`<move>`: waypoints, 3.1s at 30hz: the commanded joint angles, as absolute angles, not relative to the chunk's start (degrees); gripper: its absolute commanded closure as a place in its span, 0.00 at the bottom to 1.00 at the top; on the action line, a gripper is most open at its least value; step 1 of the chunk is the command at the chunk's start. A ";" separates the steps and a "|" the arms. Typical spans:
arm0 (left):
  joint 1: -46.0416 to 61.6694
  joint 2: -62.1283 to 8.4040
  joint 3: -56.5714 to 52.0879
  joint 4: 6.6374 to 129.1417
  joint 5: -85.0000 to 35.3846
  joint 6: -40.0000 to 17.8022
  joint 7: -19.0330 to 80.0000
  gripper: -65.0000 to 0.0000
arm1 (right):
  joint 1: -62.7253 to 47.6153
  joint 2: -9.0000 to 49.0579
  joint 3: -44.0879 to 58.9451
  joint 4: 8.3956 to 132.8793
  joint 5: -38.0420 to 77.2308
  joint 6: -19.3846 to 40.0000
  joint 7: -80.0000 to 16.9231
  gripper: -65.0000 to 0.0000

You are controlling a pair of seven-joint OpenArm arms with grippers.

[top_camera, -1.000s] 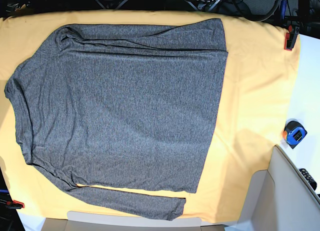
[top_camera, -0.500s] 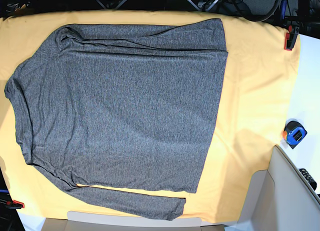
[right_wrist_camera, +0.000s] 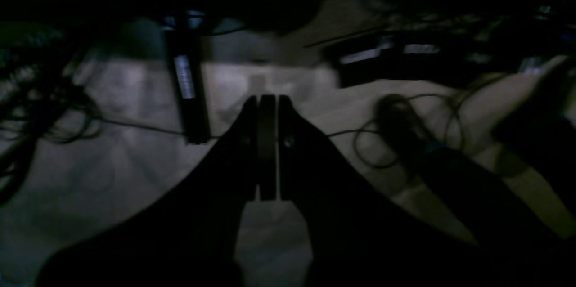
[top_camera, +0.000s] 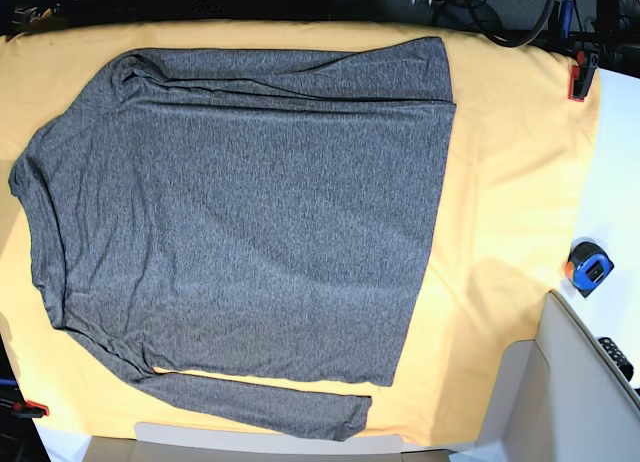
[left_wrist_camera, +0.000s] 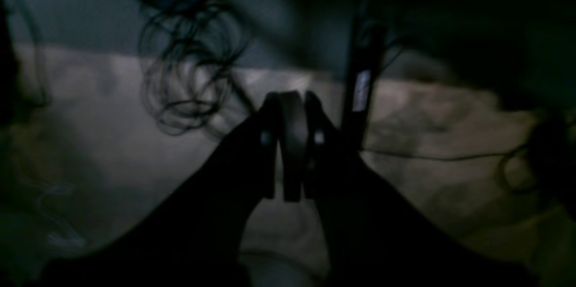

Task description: Fold the T-shirt properly

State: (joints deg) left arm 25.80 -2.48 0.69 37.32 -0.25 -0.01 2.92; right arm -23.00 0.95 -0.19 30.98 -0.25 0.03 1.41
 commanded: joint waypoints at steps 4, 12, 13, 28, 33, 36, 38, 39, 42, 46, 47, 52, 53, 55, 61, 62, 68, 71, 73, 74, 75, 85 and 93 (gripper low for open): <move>33.19 -3.56 0.75 50.51 -0.13 0.22 5.58 1.00 | -31.43 2.15 -0.22 41.01 -0.31 0.13 2.33 1.00; 51.03 -7.43 0.75 77.41 -0.22 0.22 8.92 1.00 | -48.04 5.49 -0.22 63.60 -0.31 0.13 2.15 1.00; 53.41 -7.96 0.75 81.10 -0.22 0.22 8.92 1.00 | -50.33 6.46 -0.22 66.86 -0.31 0.13 1.45 1.00; 72.48 -27.82 0.66 119.34 -26.07 0.13 14.55 1.00 | -68.70 13.41 2.07 108.62 15.08 2.51 -3.74 1.00; 67.38 -30.37 0.31 119.34 -35.74 -3.91 15.16 0.97 | -64.84 15.34 2.07 109.41 33.98 8.75 -4.09 1.00; 66.07 -30.55 0.13 119.43 -40.48 -7.69 15.16 0.85 | -63.69 15.08 1.98 110.64 38.11 10.77 -4.09 0.99; 65.63 -30.55 0.13 119.52 -41.19 -7.69 15.25 0.76 | -63.25 14.46 1.71 112.92 38.11 10.95 -4.09 0.94; 65.63 -30.55 0.13 119.52 -41.19 -7.69 15.25 0.73 | -63.25 14.11 1.63 114.07 38.11 10.95 -4.09 0.91; 64.48 -30.55 0.22 119.52 -41.19 -7.69 15.25 0.71 | -63.34 13.23 1.63 116.88 38.29 10.95 -4.09 0.85; 62.37 -30.64 0.13 119.52 -41.19 -7.69 17.54 0.71 | -61.93 13.23 1.80 117.14 40.31 11.30 -3.74 0.83; 61.41 -30.64 -0.04 119.52 -41.19 -7.69 19.21 0.70 | -61.41 13.23 1.80 117.14 42.51 11.47 -3.74 0.82; 56.84 -30.46 -2.24 119.52 -41.27 -7.87 26.86 0.70 | -59.12 13.58 2.07 116.88 57.01 15.43 -4.09 0.82; 56.04 -30.46 -2.24 119.52 -41.27 -7.87 27.47 0.70 | -58.59 13.58 2.07 116.88 58.86 15.60 -4.09 0.82; 54.46 -30.46 -2.24 119.52 -41.27 -7.87 28.70 0.70 | -58.07 13.41 2.07 116.79 61.93 15.87 -4.09 0.82; 52.53 -30.55 -2.24 119.34 -41.36 -7.96 30.46 0.70 | -57.80 11.30 3.65 116.44 69.41 15.96 -4.18 0.81; 51.82 -30.55 -2.24 119.34 -41.36 -7.96 31.43 0.70 | -57.80 10.42 4.79 116.18 69.67 15.96 -4.26 0.80; 49.01 -30.37 -1.98 119.34 -41.36 -7.96 35.82 0.70 | -57.80 7.16 14.11 112.31 69.67 15.78 -12.18 0.74; 48.13 -30.37 -2.15 119.34 -41.36 -7.96 36.79 0.70 | -57.19 4.26 20.88 109.58 69.76 15.96 -19.82 0.73; 48.13 -30.37 -2.15 119.34 -41.71 -7.96 36.79 0.70 | -55.69 1.63 24.66 107.74 69.76 16.66 -25.19 0.73; 48.13 -30.37 -2.15 119.34 -42.42 -7.96 36.88 0.70 | -55.25 0.48 26.77 106.86 69.76 18.15 -27.65 0.73; 48.13 -30.46 -2.15 119.34 -43.65 -7.96 36.88 0.70 | -54.55 -1.19 29.05 106.07 69.76 20.35 -30.55 0.73; 45.93 -30.64 -1.89 119.25 -48.57 -8.04 41.54 0.70 | -48.48 -9.00 45.23 105.54 69.76 29.58 -49.45 0.64; 45.76 -30.55 -1.71 119.25 -48.57 -8.04 41.98 0.70 | -43.47 -9.00 48.75 105.45 74.33 33.19 -56.13 0.64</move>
State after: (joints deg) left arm 45.41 -30.11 -1.54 118.43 -48.05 -7.75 42.46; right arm -42.89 -9.28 48.40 104.71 72.93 32.32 -56.97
